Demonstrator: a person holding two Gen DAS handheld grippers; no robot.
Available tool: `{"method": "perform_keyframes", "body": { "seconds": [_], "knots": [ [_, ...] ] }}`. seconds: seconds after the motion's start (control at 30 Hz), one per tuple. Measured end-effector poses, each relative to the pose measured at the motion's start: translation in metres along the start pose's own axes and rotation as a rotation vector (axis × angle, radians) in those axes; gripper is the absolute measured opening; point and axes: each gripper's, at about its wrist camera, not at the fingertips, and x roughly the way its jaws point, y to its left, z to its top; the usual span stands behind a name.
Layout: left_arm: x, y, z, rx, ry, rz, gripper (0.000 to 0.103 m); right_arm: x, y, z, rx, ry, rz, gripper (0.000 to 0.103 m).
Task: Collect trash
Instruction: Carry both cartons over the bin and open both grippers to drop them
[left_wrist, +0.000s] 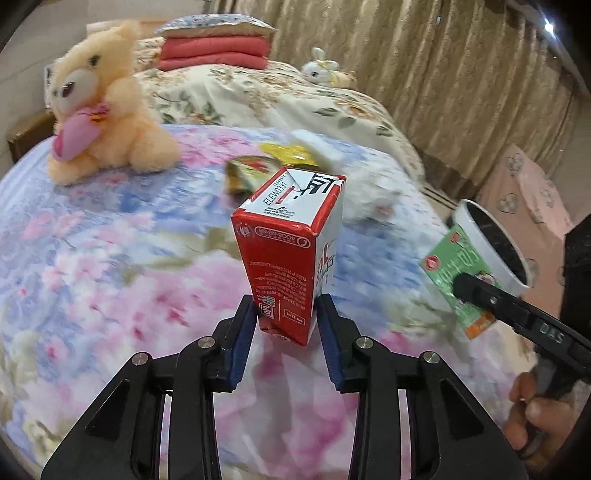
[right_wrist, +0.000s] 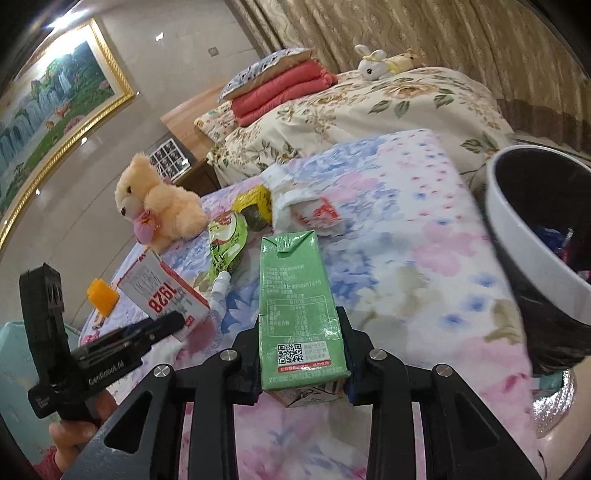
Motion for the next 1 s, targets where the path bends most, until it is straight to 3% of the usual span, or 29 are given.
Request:
{"method": "perform_keyframes", "body": {
  "seconds": [0.57, 1.0],
  "knots": [
    [0.007, -0.101, -0.003, 0.169, 0.041, -0.111, 0.032, -0.074, -0.071, -0.005, 0.116, -0.108, -0.086, 0.032],
    [0.018, -0.168, 0.010, 0.265, 0.044, -0.175, 0.032, -0.108, -0.114, 0.003, 0.186, -0.174, -0.143, 0.032]
  ]
}}
